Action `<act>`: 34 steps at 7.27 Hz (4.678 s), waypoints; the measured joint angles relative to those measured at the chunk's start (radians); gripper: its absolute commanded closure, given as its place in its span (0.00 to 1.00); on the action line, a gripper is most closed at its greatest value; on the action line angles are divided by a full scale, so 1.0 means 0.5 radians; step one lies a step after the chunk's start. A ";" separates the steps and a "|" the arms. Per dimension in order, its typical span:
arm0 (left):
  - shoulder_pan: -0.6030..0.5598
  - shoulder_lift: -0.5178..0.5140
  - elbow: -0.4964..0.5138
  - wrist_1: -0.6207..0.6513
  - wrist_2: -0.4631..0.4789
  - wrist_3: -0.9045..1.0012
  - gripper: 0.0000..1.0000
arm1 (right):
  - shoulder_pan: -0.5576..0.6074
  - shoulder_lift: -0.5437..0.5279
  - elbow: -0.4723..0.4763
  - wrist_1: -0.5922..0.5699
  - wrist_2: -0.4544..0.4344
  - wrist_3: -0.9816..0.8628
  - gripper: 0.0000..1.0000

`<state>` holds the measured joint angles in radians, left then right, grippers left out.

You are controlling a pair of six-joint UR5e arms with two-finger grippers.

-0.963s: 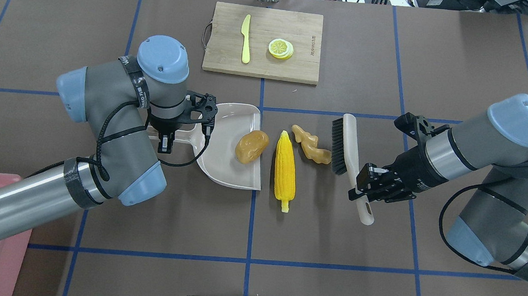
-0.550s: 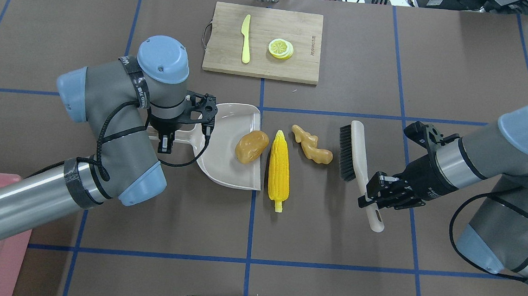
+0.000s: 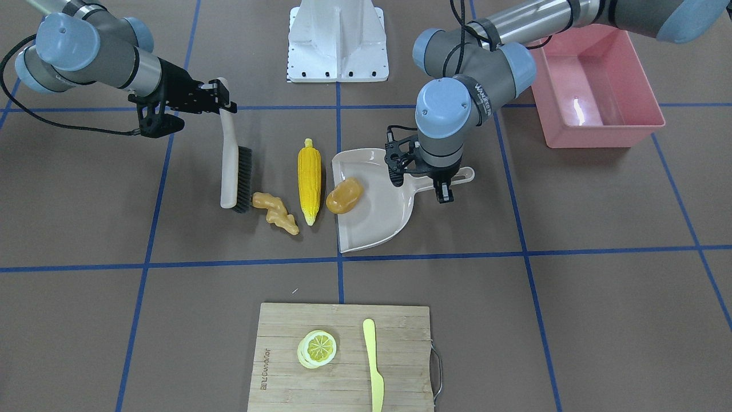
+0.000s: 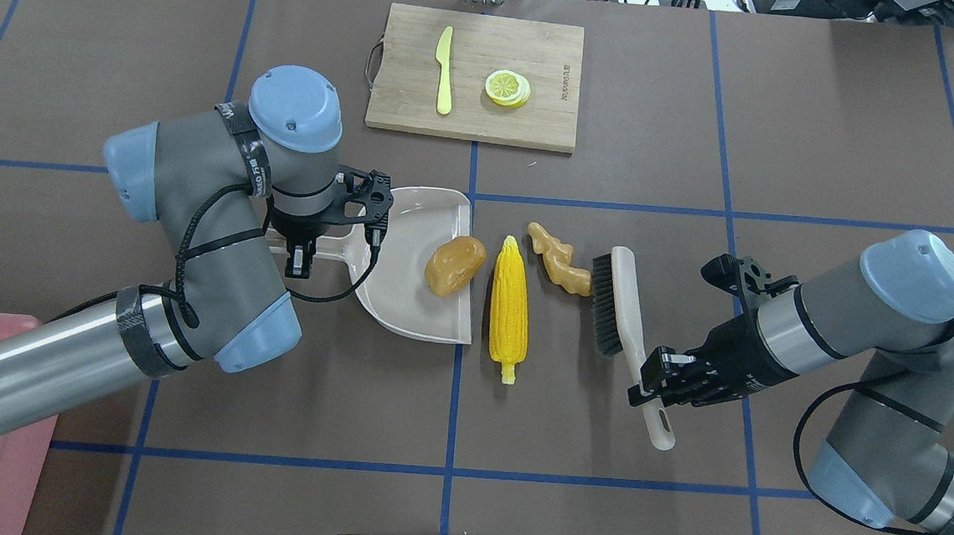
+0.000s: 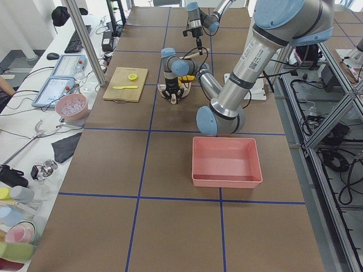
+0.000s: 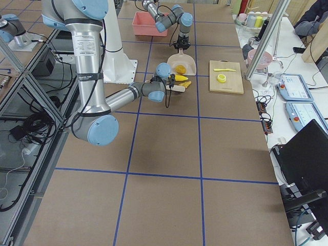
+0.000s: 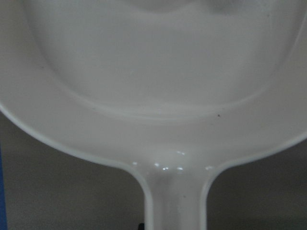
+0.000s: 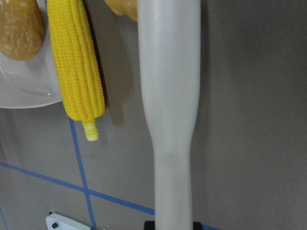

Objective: Sweep and dump trash into bin
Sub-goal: 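Draw the brush back behind the ginger and corn with the right gripper, then sweep the corn cob into the dustpan with the right brush, then pull the brush back away from the dustpan with the right gripper, then sweep the corn fully into the dustpan with the right brush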

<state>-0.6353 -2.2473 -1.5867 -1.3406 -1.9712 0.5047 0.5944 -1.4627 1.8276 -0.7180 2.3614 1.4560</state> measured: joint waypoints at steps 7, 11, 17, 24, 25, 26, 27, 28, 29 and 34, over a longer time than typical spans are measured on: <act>0.001 -0.002 0.001 0.000 0.000 0.000 1.00 | -0.195 0.172 -0.025 -0.017 -0.186 0.040 1.00; 0.002 0.000 0.001 0.000 0.000 0.001 1.00 | -0.287 0.322 -0.052 -0.054 -0.277 0.149 1.00; 0.001 0.007 -0.007 0.003 0.000 0.003 1.00 | -0.172 0.594 0.001 -0.456 -0.193 0.169 1.00; 0.001 0.012 -0.003 0.000 0.000 0.003 1.00 | -0.068 0.017 0.347 -0.551 -0.021 0.161 1.00; 0.001 0.011 -0.001 0.000 0.000 0.003 1.00 | -0.151 0.001 0.337 -0.550 -0.043 0.159 1.00; 0.001 0.011 -0.001 0.000 0.000 0.003 1.00 | -0.217 0.007 0.329 -0.549 -0.068 0.173 1.00; 0.001 0.015 -0.001 -0.001 0.000 0.003 1.00 | -0.254 0.027 0.327 -0.550 -0.091 0.210 1.00; 0.000 0.020 -0.001 -0.006 0.000 0.003 1.00 | -0.276 0.064 0.322 -0.553 -0.112 0.251 1.00; -0.001 0.026 -0.002 -0.015 0.000 0.003 1.00 | -0.302 0.120 0.307 -0.559 -0.145 0.288 1.00; -0.003 0.034 -0.006 -0.028 -0.002 0.003 1.00 | -0.361 0.440 0.109 -0.573 -0.227 0.378 1.00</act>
<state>-0.6371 -2.2305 -1.5900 -1.3545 -1.9722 0.5062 0.4138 -1.2426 1.8821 -1.0046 2.2478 1.6452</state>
